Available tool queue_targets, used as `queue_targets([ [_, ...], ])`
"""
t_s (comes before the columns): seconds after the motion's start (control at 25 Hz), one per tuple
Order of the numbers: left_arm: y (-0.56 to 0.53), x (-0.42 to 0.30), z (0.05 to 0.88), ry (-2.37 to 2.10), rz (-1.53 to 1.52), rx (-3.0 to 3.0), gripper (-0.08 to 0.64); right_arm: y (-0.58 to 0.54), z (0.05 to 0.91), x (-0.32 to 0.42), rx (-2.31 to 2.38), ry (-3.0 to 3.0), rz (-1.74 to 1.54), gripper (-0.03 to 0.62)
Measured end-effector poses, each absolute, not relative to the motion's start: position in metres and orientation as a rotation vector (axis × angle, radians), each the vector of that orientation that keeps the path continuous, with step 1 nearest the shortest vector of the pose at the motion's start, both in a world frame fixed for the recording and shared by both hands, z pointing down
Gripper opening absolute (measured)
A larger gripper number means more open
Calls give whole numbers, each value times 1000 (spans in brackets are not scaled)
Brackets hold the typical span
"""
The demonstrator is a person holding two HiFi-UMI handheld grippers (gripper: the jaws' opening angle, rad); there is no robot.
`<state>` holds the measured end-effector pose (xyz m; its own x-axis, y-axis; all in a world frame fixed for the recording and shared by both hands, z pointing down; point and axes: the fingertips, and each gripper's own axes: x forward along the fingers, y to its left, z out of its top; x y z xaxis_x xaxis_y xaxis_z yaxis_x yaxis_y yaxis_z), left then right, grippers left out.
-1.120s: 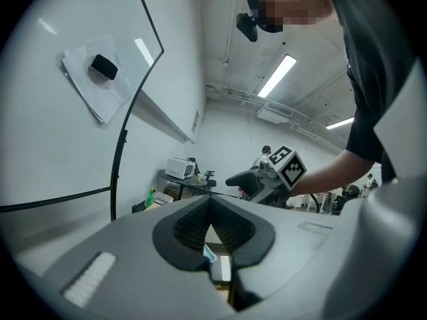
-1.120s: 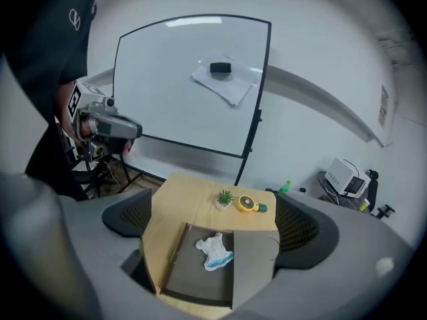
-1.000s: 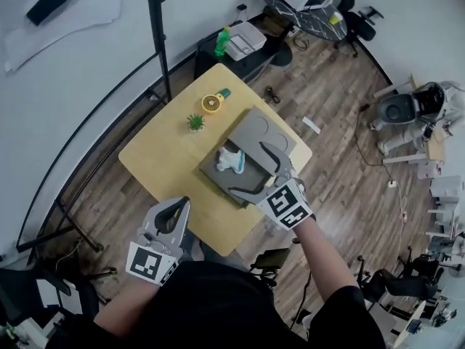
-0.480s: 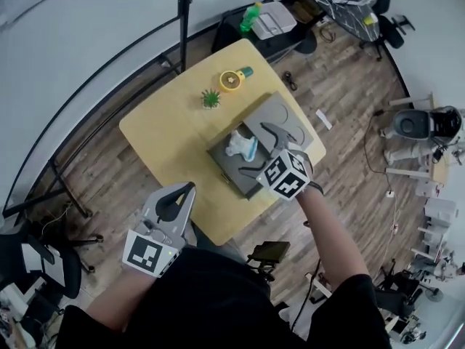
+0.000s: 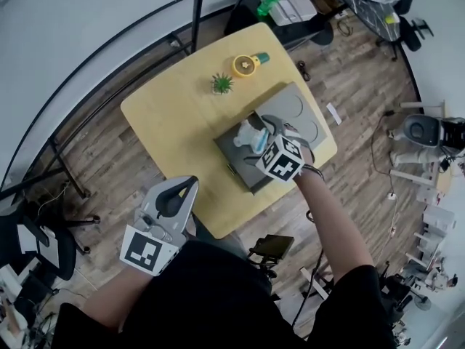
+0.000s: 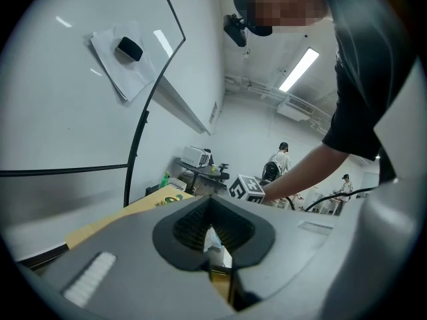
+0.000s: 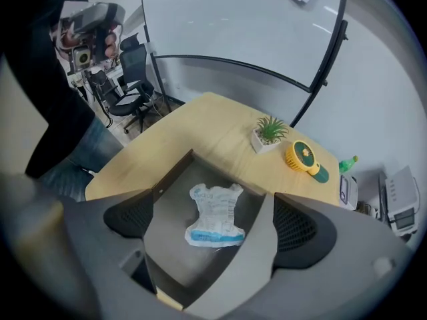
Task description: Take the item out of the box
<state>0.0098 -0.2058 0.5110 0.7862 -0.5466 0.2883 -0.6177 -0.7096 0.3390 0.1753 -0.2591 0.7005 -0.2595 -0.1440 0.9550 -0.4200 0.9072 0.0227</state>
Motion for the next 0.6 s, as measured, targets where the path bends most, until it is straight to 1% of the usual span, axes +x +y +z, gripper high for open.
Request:
queue_targets([
  [0.4,-200,13,531,-858,258,2507,0,-253,748,183,342,-1767,356,565],
  [0.6,-194,16,535,-839,266,2504,0,-247,762,182,323,-1754,370,539],
])
